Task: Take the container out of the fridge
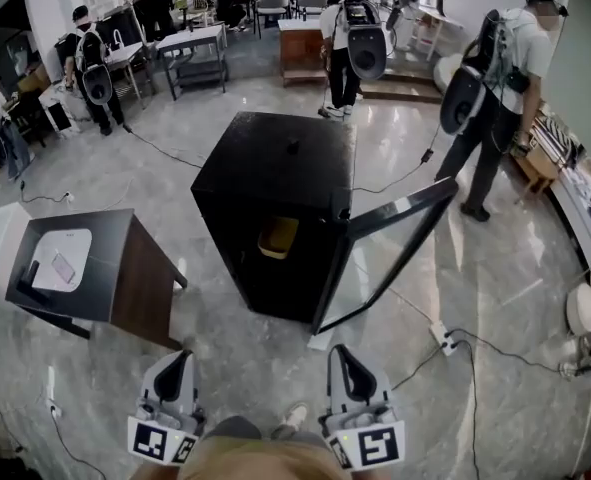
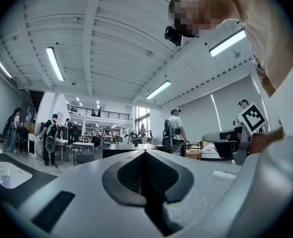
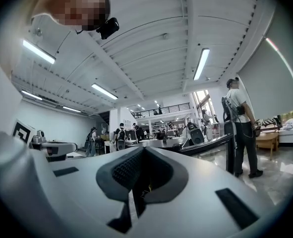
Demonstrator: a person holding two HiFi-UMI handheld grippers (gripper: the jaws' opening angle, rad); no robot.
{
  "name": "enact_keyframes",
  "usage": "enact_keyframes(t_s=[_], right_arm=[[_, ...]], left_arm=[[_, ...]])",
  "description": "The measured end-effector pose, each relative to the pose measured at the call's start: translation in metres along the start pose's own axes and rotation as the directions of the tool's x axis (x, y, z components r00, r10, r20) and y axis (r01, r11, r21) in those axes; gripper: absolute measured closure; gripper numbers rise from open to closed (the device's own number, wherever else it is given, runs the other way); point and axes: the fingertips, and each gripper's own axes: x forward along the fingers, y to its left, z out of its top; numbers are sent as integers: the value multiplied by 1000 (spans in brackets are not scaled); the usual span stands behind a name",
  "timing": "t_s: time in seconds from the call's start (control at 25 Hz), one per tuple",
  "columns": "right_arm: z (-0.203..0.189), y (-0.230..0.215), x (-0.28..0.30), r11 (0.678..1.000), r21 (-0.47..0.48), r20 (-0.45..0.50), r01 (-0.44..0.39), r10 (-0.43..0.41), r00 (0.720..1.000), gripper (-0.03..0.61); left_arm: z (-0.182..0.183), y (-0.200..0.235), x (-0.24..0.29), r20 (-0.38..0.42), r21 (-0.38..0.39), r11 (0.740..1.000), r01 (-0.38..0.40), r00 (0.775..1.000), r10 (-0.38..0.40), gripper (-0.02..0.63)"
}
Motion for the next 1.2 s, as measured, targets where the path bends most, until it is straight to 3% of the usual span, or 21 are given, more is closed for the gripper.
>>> enact_keyframes(t_s=[0.4, 0.76, 1.2], right_arm=[[-14, 6, 42, 999, -13, -43, -46, 46, 998, 575], [-10, 0, 85, 999, -48, -65, 13, -16, 998, 575], [-11, 11, 121, 998, -53, -73, 26, -30, 997, 575]], left_arm=[[-17, 31, 15, -18, -29, 998, -47, 999, 47, 612], [-15, 76, 54, 10, -48, 999, -16, 1000, 16, 612], [-23, 101, 79, -2, -62, 998, 20, 1000, -20, 612]])
